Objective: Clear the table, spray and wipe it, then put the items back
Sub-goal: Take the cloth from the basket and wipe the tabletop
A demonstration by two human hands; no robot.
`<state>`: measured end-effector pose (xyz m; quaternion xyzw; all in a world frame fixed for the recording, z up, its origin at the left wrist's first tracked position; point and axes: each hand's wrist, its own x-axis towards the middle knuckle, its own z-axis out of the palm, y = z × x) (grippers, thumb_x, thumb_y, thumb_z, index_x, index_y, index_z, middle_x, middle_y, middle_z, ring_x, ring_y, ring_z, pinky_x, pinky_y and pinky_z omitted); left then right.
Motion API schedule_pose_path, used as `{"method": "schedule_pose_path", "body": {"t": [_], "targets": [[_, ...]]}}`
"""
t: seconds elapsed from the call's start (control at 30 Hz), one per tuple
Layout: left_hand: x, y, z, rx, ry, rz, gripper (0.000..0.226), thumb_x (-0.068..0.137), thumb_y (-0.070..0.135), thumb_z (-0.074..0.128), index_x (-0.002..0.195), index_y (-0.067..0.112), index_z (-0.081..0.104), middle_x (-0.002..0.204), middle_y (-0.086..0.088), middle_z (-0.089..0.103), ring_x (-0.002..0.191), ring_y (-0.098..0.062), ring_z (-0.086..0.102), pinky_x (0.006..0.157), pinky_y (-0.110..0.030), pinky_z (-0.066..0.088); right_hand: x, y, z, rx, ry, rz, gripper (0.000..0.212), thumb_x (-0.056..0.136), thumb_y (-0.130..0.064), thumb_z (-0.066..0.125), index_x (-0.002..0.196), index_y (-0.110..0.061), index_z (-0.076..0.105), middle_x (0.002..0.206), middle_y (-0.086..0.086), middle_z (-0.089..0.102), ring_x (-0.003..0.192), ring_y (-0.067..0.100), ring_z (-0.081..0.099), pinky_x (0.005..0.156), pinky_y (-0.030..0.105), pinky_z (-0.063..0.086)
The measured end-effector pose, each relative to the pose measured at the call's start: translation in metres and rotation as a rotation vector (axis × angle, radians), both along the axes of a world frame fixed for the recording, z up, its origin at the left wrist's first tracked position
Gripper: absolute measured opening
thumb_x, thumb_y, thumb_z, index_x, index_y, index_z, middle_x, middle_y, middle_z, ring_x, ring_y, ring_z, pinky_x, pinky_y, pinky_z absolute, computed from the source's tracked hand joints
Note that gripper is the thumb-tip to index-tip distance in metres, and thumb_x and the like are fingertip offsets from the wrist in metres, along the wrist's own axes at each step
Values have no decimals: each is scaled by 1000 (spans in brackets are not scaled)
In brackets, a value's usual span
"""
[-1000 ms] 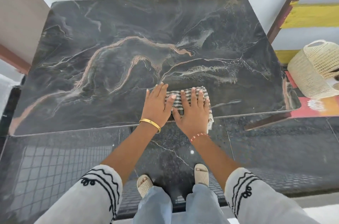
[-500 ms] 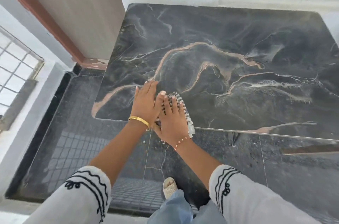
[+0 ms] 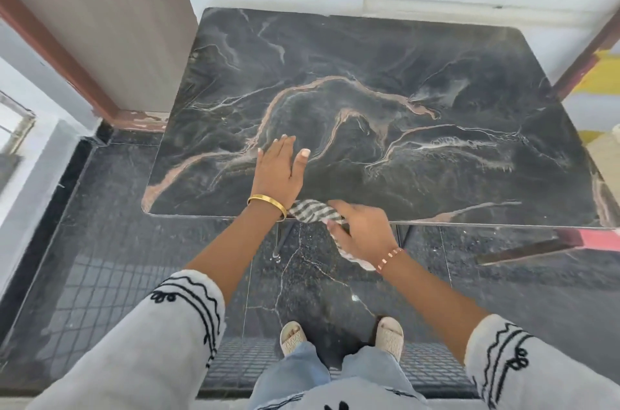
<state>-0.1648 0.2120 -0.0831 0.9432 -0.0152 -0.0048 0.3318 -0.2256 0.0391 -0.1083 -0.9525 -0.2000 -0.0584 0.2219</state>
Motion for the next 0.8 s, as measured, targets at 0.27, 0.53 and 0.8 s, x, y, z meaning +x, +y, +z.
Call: {"method": "schedule_pose_path", "body": {"t": [0.27, 0.53, 0.8], "targets": [[-1, -10, 7, -125, -23, 91, 51, 98, 36, 24, 137, 6, 36, 146, -12, 37, 139, -25, 28, 117, -47, 12, 55, -45, 33, 1251, 1083, -658, 32, 88, -39, 58, 95, -9, 62, 82, 10, 60, 72, 21, 55, 71, 32, 45], [-4, -18, 1, -100, -7, 83, 51, 97, 35, 24, 137, 6, 37, 146, -12, 37, 139, -25, 28, 118, -45, 6, 66, -89, 28, 305, 78, -830, 21, 90, -18, 51, 96, -2, 63, 103, 20, 61, 97, 37, 56, 85, 38, 42], [-4, -42, -8, -80, 47, -9, 51, 97, 36, 25, 138, 8, 35, 148, -12, 34, 140, -24, 25, 117, -43, 5, 36, -56, -8, -433, 236, -398, 62, 92, -41, 45, 145, -16, 24, 119, 13, 51, 108, 31, 50, 88, 39, 42]]}}
